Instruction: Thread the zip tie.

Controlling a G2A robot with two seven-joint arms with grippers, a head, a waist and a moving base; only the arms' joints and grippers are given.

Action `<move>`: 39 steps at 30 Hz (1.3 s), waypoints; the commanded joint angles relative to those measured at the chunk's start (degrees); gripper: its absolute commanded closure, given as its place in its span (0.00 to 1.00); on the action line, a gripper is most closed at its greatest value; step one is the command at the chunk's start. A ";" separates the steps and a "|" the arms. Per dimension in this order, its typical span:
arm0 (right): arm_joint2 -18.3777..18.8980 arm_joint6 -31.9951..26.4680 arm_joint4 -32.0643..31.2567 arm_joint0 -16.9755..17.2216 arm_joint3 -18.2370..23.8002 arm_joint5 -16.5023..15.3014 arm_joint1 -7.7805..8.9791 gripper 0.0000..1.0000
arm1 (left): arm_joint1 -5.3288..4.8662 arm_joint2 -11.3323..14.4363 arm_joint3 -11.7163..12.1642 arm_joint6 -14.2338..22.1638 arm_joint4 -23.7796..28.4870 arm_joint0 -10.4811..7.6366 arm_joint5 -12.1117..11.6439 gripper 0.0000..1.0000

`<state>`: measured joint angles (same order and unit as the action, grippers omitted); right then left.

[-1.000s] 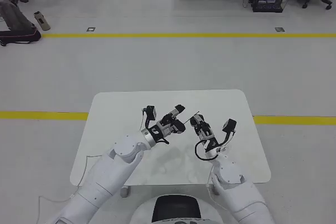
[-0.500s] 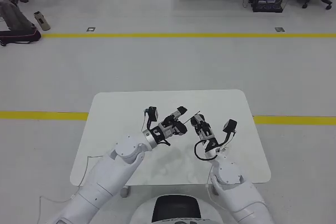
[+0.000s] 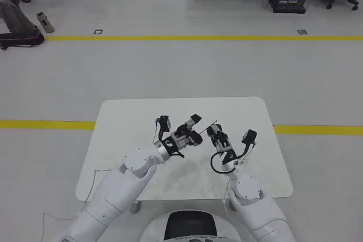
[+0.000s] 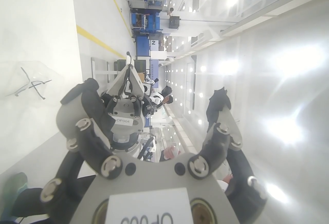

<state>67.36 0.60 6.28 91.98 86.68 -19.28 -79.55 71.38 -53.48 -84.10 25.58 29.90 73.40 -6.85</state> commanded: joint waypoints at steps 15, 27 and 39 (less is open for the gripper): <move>0.13 -0.33 0.50 1.21 1.54 -0.20 -0.10 1.00 | 0.07 -0.12 -0.98 -0.22 0.67 0.58 -0.65 0.27; 0.77 0.11 0.48 2.32 2.96 -0.20 -0.22 1.00 | 0.01 0.07 -1.06 -0.24 -0.30 0.82 0.13 0.70; 1.20 0.39 0.55 2.94 4.68 -0.20 -0.49 1.00 | -0.04 0.35 -1.01 0.38 -0.82 0.77 1.15 0.83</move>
<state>68.56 0.98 6.83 94.86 91.25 -19.48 -80.01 71.35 -53.13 -85.08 25.89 29.12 74.15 -5.79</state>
